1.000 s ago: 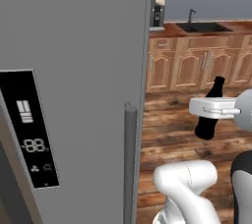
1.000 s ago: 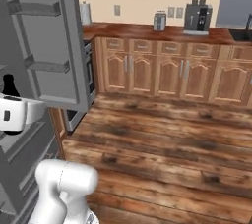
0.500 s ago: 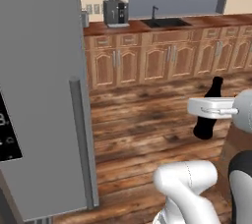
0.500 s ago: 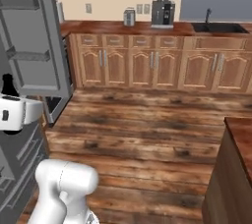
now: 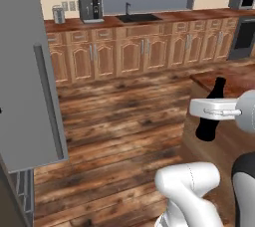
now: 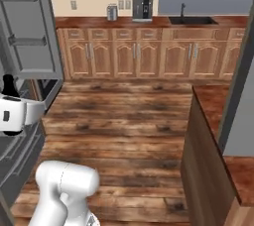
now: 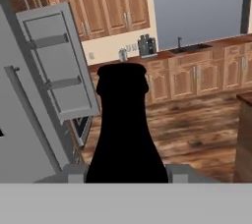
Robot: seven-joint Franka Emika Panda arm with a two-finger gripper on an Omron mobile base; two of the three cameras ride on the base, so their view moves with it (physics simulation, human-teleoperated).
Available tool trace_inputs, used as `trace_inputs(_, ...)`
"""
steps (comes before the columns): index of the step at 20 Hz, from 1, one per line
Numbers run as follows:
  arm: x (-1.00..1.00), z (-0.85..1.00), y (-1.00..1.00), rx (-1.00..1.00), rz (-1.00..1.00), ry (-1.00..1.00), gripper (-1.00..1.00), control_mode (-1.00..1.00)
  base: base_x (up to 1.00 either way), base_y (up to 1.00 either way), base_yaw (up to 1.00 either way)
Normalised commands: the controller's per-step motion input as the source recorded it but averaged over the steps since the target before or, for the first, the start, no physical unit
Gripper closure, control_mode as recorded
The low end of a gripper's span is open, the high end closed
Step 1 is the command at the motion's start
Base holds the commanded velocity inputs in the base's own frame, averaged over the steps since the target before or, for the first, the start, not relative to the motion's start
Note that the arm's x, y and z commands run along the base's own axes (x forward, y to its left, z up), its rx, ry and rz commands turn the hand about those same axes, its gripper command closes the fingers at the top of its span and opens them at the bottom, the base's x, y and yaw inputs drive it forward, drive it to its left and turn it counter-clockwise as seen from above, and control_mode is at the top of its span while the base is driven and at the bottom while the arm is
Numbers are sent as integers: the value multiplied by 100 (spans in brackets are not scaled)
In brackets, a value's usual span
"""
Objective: Open the fridge, grab two sodas, and place both sodas inside the bowl with ice on the dining counter.
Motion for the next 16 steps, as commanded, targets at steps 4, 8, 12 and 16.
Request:
trace_inputs(4,0,0,0,0,0,0,100,100,-100,-49,-21)
trace_inputs(8,0,0,0,0,0,0,100,100,-96,-72,-18)
trace_inputs(12,0,0,0,0,0,0,100,100,-55,-99,-10)
trace_inputs(16,0,0,0,0,0,0,100,100,-37,-100,-7)
